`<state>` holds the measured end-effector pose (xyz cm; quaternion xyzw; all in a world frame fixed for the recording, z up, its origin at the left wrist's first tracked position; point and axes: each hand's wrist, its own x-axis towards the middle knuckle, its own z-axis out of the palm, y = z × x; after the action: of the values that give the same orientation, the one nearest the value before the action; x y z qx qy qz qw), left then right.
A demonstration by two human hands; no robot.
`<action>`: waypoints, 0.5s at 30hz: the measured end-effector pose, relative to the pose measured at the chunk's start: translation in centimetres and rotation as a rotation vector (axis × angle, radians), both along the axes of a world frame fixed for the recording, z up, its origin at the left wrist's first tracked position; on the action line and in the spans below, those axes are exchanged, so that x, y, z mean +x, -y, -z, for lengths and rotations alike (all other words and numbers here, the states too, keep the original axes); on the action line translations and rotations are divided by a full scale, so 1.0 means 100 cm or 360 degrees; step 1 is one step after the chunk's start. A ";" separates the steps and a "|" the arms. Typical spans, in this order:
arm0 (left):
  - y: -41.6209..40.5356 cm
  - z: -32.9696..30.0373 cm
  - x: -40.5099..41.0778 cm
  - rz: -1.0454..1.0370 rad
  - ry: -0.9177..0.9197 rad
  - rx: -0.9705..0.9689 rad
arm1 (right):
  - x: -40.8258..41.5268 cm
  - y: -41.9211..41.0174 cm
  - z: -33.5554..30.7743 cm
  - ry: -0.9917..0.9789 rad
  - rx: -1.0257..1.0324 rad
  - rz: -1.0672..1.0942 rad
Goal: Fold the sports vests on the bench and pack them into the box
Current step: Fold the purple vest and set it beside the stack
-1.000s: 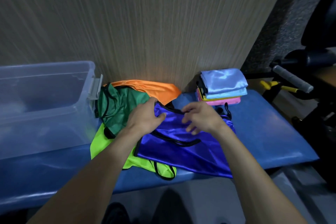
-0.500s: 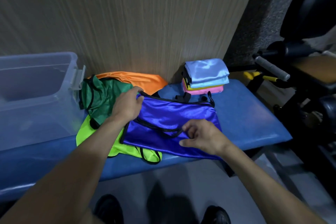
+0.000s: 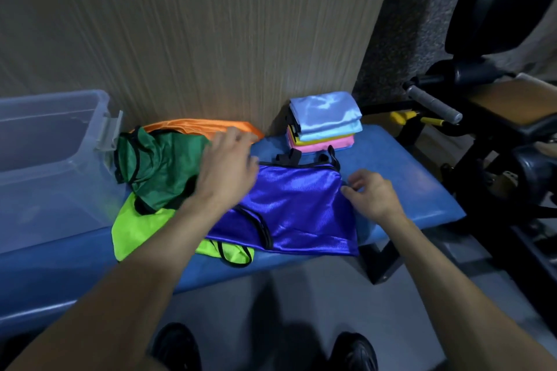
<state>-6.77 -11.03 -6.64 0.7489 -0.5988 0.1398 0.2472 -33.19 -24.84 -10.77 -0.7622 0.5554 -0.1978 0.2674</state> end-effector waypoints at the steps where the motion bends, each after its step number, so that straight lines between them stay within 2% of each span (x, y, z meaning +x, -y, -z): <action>1: 0.001 0.003 -0.017 0.0252 -0.0052 0.0036 | 0.002 0.006 0.004 0.0001 -0.0020 -0.0008; 3: 0.006 0.018 -0.046 0.0628 -0.0054 0.0289 | 0.009 0.014 0.005 0.0047 -0.0097 -0.0051; 5: 0.011 0.033 -0.063 0.0772 0.0078 0.0544 | 0.016 0.020 0.006 0.0073 -0.0186 -0.0109; 11: 0.016 0.066 -0.060 0.0679 0.0115 0.0988 | 0.030 0.034 0.015 -0.0006 -0.0376 -0.0164; 15: 0.016 0.070 -0.059 0.0709 0.0096 0.1089 | 0.037 0.040 0.018 -0.0073 -0.0547 -0.0202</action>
<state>-12.64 -12.66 -13.63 0.6353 -0.7653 -0.1024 -0.0097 -29.49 -28.80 -12.55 -0.8345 0.4702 -0.2551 0.1324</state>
